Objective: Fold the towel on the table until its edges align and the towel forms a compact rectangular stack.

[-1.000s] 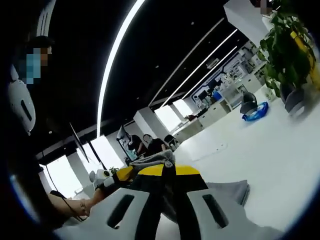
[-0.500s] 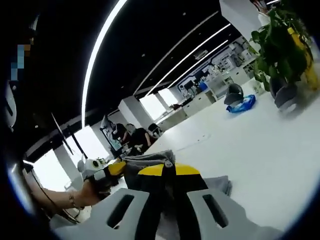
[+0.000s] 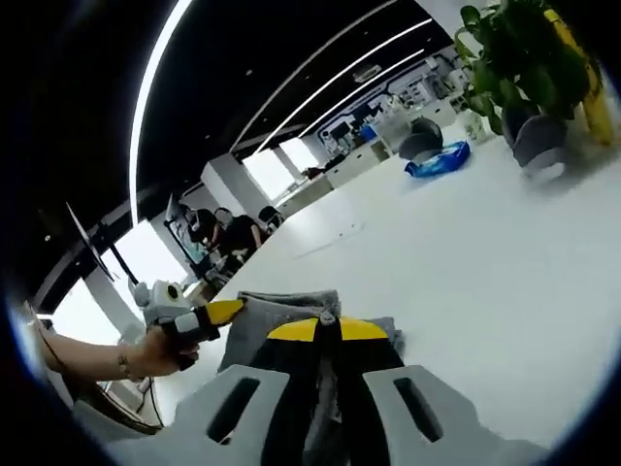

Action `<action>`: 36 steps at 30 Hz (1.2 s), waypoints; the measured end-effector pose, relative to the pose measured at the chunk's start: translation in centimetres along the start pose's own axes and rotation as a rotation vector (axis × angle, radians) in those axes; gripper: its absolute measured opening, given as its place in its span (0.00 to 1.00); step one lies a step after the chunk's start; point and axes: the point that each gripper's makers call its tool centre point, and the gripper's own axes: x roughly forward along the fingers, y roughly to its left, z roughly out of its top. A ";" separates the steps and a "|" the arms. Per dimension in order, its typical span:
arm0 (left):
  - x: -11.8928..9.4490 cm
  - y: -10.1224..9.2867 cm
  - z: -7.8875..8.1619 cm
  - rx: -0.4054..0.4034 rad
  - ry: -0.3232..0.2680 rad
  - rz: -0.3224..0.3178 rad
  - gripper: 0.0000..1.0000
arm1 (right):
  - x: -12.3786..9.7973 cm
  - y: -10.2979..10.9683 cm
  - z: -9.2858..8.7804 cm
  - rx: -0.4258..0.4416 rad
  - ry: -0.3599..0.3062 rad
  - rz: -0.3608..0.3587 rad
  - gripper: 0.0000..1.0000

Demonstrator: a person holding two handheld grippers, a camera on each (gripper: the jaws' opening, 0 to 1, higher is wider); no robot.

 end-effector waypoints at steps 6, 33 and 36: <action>1.1 1.9 -2.7 0.220 0.146 0.087 0.05 | 1.5 -2.5 -1.9 -0.157 0.087 -0.082 0.02; -6.0 -0.8 -8.0 0.314 0.284 0.134 0.04 | -1.6 0.7 -7.7 -0.293 0.282 -0.039 0.02; -6.9 -1.3 -8.5 0.314 0.289 0.140 0.04 | -2.1 1.3 -8.3 -0.302 0.296 -0.031 0.02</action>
